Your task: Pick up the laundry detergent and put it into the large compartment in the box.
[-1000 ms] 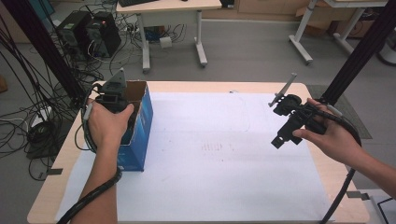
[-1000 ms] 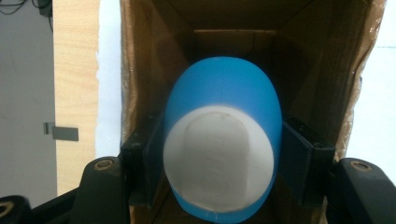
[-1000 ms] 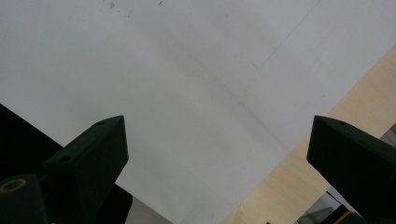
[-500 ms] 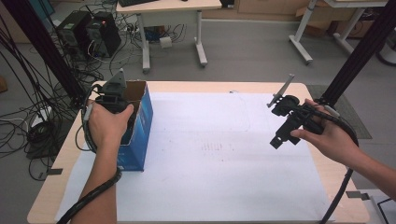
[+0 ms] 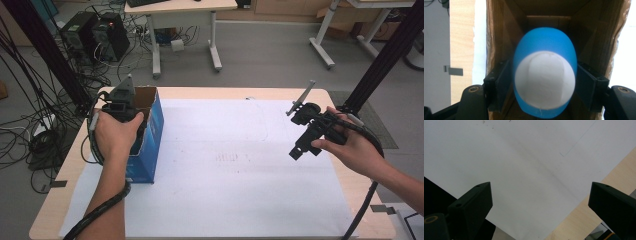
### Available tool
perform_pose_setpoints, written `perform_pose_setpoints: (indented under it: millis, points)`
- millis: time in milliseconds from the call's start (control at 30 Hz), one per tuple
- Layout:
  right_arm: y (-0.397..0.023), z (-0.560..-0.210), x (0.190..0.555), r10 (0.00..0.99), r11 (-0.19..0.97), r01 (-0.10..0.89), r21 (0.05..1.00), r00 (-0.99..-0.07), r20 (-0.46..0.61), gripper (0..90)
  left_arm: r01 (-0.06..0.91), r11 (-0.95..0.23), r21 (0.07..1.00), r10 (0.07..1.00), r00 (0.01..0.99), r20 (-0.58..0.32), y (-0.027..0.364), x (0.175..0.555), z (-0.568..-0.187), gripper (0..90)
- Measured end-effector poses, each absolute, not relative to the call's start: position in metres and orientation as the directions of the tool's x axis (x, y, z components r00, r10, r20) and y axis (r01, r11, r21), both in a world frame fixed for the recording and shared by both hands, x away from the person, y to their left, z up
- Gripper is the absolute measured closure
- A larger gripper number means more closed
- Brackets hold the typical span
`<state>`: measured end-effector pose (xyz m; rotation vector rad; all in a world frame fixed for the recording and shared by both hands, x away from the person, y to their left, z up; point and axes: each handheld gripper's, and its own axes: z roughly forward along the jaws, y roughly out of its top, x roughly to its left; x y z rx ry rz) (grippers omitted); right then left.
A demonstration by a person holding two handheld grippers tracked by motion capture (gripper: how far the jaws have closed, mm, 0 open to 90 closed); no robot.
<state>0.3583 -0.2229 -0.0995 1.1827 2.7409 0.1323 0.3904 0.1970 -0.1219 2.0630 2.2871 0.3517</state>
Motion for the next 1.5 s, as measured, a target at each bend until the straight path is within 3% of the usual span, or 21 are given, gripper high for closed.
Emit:
perform_pose_setpoints:
  millis: [500, 833, 1500]
  points:
    - [-0.22, -0.096, 0.355, 0.724, 0.689, 0.71, 0.146, -0.681, -0.107, 5.4, 0.968, 0.081, 0.236, 0.987, -0.112, 0.118, 0.196, 0.374, -0.097, 23.8]
    - [-0.226, -0.088, 0.352, 0.728, 0.685, 0.709, 0.166, -0.678, -0.103, 5.4, 0.956, 0.066, 0.286, 0.992, -0.093, 0.081, 0.194, 0.36, -0.063, 10.5]
    - [-0.238, -0.068, 0.344, 0.739, 0.669, 0.712, 0.211, -0.667, -0.094, 5.3, 0.941, -0.023, 0.339, 0.999, 0.006, 0.05, 0.15, 0.35, -0.02, 7.5]
